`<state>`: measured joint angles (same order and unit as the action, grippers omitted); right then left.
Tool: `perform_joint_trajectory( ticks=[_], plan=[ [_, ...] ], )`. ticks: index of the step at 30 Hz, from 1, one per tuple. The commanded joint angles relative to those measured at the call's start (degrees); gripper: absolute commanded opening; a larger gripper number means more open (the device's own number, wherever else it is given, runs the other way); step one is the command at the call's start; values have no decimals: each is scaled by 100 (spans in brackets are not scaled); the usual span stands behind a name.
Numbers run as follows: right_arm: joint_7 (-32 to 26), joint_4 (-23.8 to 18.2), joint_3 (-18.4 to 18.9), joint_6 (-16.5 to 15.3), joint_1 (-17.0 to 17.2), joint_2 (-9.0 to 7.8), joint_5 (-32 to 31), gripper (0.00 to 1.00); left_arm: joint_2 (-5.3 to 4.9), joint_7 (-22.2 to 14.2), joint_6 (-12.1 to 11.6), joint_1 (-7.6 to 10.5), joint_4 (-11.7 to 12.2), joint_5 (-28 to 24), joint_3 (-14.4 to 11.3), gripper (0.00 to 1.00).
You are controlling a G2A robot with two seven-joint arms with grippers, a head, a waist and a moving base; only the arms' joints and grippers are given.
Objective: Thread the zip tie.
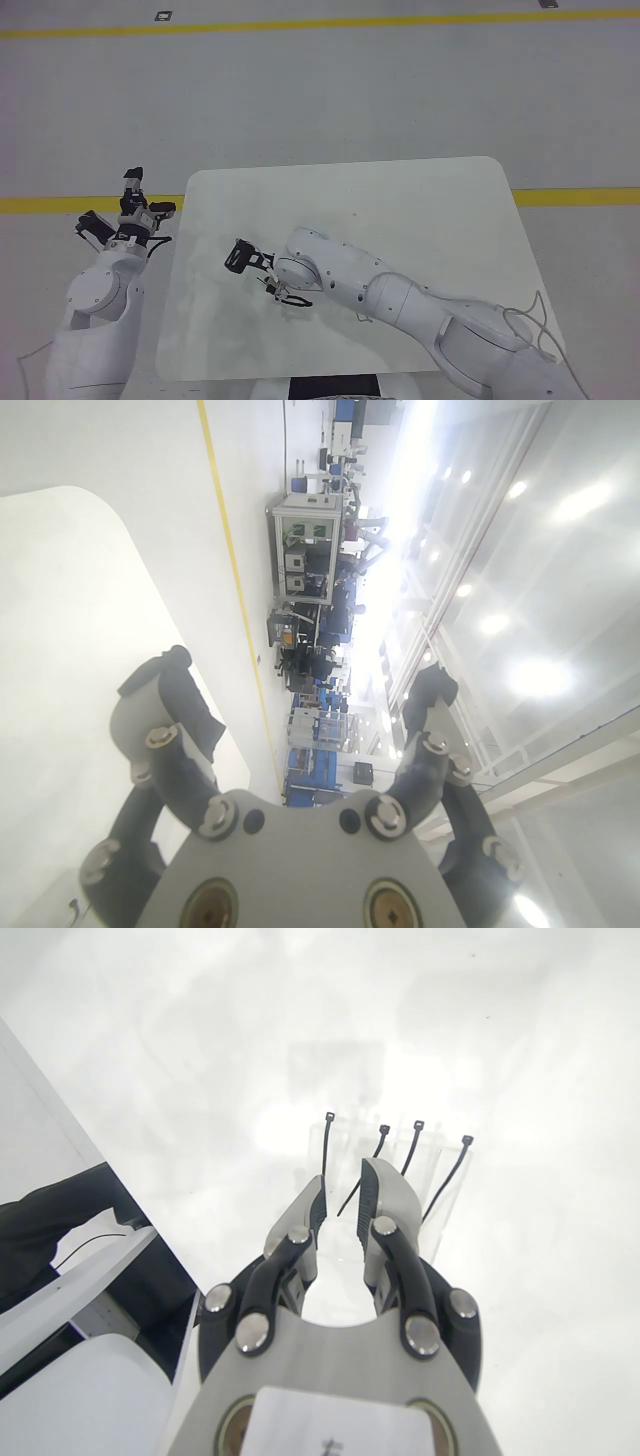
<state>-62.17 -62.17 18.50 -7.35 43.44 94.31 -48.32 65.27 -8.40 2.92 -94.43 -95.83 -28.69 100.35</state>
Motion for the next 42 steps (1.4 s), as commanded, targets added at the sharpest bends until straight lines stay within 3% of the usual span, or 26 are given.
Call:
perform_joint_trajectory(
  ticks=[1, 24, 42],
  plan=[
    [4, 32, 19, -2, 8, 11, -14, 16, 0, 0, 0, 0, 0, 0, 0, 100],
    [38, 487, 183, 44, 54, 247, -120, 16, 0, 0, 0, 0, 0, 0, 0, 100],
    [-21, 879, 267, -100, 4, 462, -62, 16, 0, 0, 0, 0, 0, 0, 0, 100]
  ],
)
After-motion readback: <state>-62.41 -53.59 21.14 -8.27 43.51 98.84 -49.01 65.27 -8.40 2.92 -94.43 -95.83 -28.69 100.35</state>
